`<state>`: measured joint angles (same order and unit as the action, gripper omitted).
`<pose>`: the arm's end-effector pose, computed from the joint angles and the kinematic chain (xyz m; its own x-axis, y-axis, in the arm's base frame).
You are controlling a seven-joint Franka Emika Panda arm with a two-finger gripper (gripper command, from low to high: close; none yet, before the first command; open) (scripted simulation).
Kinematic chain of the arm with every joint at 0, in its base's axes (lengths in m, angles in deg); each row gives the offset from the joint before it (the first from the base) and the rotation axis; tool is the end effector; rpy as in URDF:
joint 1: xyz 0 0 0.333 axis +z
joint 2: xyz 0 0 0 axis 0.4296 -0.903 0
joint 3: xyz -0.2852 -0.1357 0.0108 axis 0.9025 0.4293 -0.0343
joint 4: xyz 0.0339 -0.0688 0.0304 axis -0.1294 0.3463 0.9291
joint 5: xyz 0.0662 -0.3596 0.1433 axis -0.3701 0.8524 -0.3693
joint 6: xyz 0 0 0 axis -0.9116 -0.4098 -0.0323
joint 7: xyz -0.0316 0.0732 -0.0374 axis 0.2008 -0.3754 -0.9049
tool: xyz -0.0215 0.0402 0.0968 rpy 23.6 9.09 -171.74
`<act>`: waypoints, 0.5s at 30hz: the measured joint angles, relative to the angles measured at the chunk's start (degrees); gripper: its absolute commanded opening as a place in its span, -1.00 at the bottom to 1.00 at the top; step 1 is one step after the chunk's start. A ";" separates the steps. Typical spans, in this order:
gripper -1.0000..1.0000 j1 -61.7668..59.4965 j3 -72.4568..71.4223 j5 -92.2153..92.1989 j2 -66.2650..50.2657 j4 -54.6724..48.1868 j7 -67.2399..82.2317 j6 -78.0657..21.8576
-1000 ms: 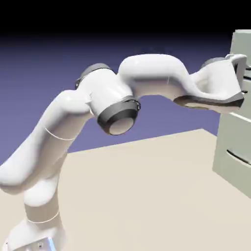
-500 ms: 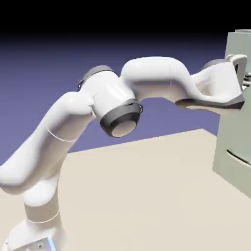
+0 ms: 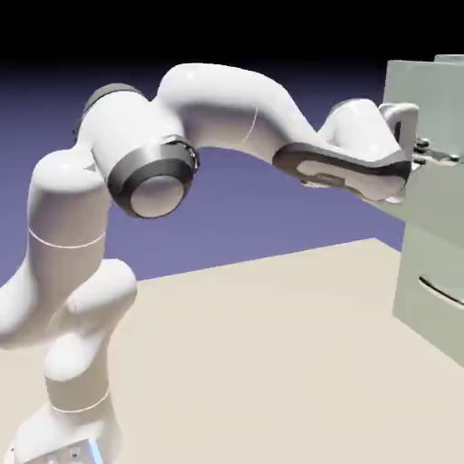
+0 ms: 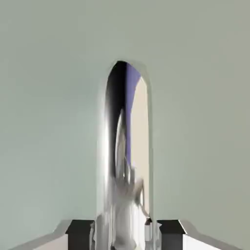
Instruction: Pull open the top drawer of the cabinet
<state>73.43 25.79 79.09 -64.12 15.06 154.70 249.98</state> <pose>0.5998 -0.0303 0.5356 -0.0003 -0.7044 -0.7098 0.0003 0.7098 -0.7044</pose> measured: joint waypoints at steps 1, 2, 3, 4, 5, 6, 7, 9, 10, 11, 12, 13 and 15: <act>-1.00 -2.05 -2.01 -0.07 0.27 1.07 0.54 -0.30; -1.00 -3.22 -3.56 -1.11 1.67 1.81 2.95 -0.80; -1.00 -3.65 -4.44 -2.18 3.14 2.20 5.44 -1.25; -1.00 -3.93 -5.19 -3.23 4.63 2.54 7.93 -1.69; -1.00 -4.29 -6.01 -4.27 6.14 2.96 10.42 -2.14; -1.00 -5.25 -7.36 -5.30 7.68 3.80 12.91 -2.67; -1.00 -7.28 -9.31 -5.56 8.15 5.18 13.52 -3.04; -1.00 -11.44 -12.91 -5.52 8.14 7.80 13.14 -3.42; -1.00 -13.51 -14.77 -5.60 8.40 9.15 13.26 -3.66; -1.00 -15.59 -16.64 -5.66 8.72 10.51 13.39 -3.93; -1.00 -17.66 -18.51 -5.81 9.12 11.90 13.62 -4.17; -1.00 -19.74 -20.36 -5.99 9.54 13.28 13.86 -4.38; -1.00 -23.89 -24.09 -6.51 10.82 16.25 14.77 -4.91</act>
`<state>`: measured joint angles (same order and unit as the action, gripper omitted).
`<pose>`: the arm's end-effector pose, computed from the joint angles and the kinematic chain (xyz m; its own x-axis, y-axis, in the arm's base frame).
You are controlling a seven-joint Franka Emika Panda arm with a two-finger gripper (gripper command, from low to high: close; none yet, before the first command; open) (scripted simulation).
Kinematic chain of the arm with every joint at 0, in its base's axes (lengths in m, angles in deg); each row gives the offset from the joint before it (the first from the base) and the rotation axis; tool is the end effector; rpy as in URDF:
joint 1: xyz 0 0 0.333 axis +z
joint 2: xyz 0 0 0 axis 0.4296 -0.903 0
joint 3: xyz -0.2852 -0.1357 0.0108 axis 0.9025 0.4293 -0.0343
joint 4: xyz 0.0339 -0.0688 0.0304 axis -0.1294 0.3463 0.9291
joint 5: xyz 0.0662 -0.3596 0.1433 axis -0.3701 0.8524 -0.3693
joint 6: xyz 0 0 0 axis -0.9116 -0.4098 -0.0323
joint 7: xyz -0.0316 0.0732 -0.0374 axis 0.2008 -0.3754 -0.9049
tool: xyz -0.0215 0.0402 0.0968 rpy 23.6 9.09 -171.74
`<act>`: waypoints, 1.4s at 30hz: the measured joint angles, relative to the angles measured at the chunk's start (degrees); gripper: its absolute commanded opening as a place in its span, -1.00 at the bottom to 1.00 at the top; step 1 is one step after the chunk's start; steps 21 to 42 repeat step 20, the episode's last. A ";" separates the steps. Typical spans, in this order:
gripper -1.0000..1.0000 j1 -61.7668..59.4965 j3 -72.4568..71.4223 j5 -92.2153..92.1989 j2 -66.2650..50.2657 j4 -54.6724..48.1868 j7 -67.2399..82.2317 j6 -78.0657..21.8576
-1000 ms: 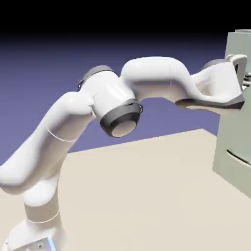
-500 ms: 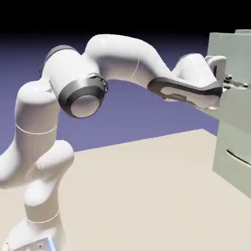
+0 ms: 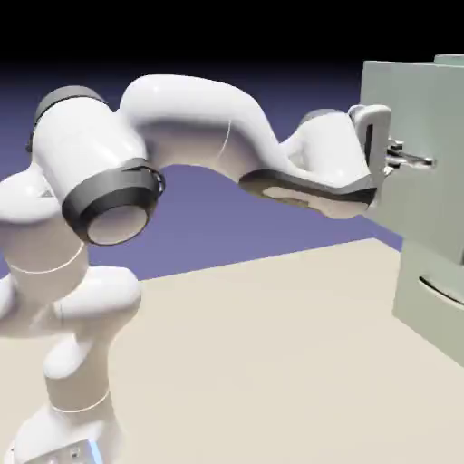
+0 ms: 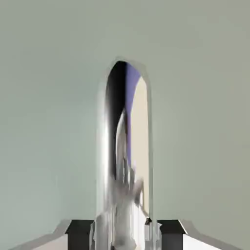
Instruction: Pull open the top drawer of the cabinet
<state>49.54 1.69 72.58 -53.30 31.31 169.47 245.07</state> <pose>0.5269 -0.0304 0.5353 0.0008 -0.7072 -0.7070 0.0006 0.7070 -0.7072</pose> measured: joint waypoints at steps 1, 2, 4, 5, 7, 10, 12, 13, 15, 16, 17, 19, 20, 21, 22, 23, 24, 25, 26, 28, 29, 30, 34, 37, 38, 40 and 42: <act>-1.00 -2.07 -1.73 0.34 -0.22 0.98 -0.91 0.04; -1.00 -4.14 -3.35 1.18 -1.23 1.49 -3.00 0.35; -1.00 -7.42 -5.75 3.31 -3.93 1.64 -7.98 1.22; -1.00 -8.72 -6.65 4.38 -5.34 1.49 -10.48 1.68; -1.00 -10.40 -7.69 6.51 -8.25 0.63 -15.31 2.63; -1.00 -6.13 -4.67 3.35 -4.17 0.76 -7.93 1.29; -1.00 -4.34 -3.55 1.15 -1.17 1.56 -2.95 0.35; -1.00 -3.92 -3.39 0.04 0.44 2.28 -0.46 -0.14; -1.00 -6.56 -5.88 -1.67 3.34 5.36 2.88 -0.90; -1.00 -8.63 -7.65 -2.04 4.19 6.94 3.36 -1.04; -1.00 -10.71 -9.41 -2.52 5.21 8.62 4.00 -1.16; 1.00 -11.69 -10.23 -2.74 5.69 9.41 4.29 -1.18; 1.00 -11.69 -10.23 -2.74 5.69 9.41 4.29 -1.18; 1.00 -11.69 -10.23 -2.74 5.69 9.41 4.29 -1.18; 1.00 -11.69 -10.23 -2.74 5.69 9.41 4.29 -1.18; 1.00 -11.69 -10.23 -2.74 5.69 9.41 4.29 -1.18; 1.00 -11.69 -10.23 -2.74 5.69 9.41 4.29 -1.18; 1.00 -11.69 -10.23 -2.74 5.69 9.41 4.29 -1.18; 1.00 -11.69 -10.23 -2.74 5.69 9.41 4.29 -1.18; 1.00 -11.69 -10.23 -2.74 5.69 9.41 4.29 -1.18; 1.00 -11.69 -10.23 -2.74 5.69 9.41 4.29 -1.18; 1.00 -11.69 -10.23 -2.74 5.69 9.41 4.29 -1.18; 1.00 -11.69 -10.23 -2.74 5.69 9.41 4.29 -1.18; 1.00 -11.69 -10.23 -2.74 5.69 9.41 4.29 -1.18; 1.00 -11.69 -10.23 -2.74 5.69 9.41 4.29 -1.18; 1.00 -11.69 -10.23 -2.74 5.69 9.41 4.29 -1.18; 1.00 -11.69 -10.23 -2.74 5.69 9.41 4.29 -1.18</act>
